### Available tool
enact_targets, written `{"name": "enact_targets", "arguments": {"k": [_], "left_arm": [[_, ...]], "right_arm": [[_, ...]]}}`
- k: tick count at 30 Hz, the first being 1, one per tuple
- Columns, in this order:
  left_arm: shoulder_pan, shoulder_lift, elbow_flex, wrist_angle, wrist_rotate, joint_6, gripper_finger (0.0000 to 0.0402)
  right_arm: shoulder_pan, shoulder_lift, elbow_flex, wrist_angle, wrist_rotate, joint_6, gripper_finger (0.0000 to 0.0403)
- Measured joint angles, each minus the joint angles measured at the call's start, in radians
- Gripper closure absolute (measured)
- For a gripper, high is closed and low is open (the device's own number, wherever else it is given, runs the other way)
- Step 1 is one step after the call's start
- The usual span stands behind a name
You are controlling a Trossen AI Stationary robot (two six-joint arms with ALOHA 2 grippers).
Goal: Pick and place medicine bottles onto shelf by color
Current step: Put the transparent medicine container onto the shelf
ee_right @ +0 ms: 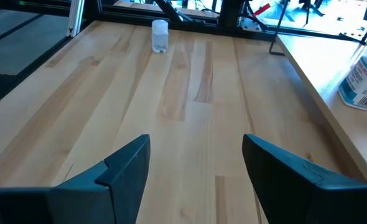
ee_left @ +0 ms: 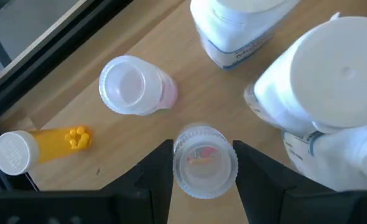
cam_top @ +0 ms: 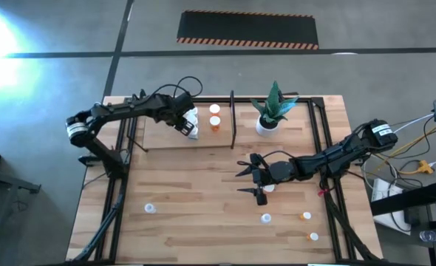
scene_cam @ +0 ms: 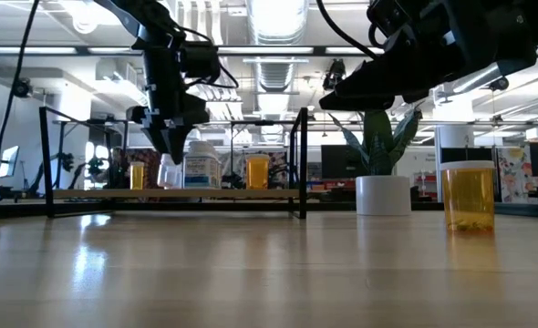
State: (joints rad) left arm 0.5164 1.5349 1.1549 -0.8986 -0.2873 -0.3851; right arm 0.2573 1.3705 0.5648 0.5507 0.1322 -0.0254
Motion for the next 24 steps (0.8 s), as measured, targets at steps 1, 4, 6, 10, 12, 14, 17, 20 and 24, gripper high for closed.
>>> {"name": "enact_targets", "arguments": {"k": [1, 4, 6, 10, 12, 14, 17, 20, 24], "left_arm": [[0.001, 0.0, 0.0, 0.0, 0.002, 0.0, 0.0271], [0.001, 0.0, 0.0, 0.0, 0.007, 0.0, 0.0271], [0.001, 0.0, 0.0, 0.0, 0.007, 0.0, 0.0271], [0.002, 0.0, 0.0, 0.0, 0.007, 0.0, 0.0269], [0.002, 0.0, 0.0, 0.0, 0.008, 0.003, 0.0259], [0.002, 0.0, -0.001, 0.0, 0.008, 0.003, 0.0244], [0.006, 0.0, -0.002, -0.005, 0.013, 0.003, 0.0221], [0.012, 0.0, -0.002, -0.009, 0.014, 0.006, 0.0206], [0.015, 0.0, -0.001, -0.011, 0.014, 0.027, 0.0199]], "right_arm": [[0.0, 0.0, 0.0, 0.0, 0.0, 0.0, 0.0158], [0.0, 0.0, 0.0, 0.0, 0.0, 0.0, 0.0158], [0.0, 0.0, 0.0, 0.0, 0.0, 0.0, 0.0158], [0.0, 0.0, 0.0, 0.0, 0.0, 0.003, 0.0158], [0.0, 0.0, 0.0, 0.0, 0.0, 0.006, 0.0158], [0.0, 0.0, 0.0, 0.0, 0.0, 0.006, 0.0158], [0.0, 0.0, 0.0, 0.0, 0.0, 0.006, 0.0158], [0.0, 0.0, 0.0, 0.0, 0.0, 0.006, 0.0158], [0.0, 0.0, 0.0, 0.0, 0.0, 0.006, 0.0158]]}}
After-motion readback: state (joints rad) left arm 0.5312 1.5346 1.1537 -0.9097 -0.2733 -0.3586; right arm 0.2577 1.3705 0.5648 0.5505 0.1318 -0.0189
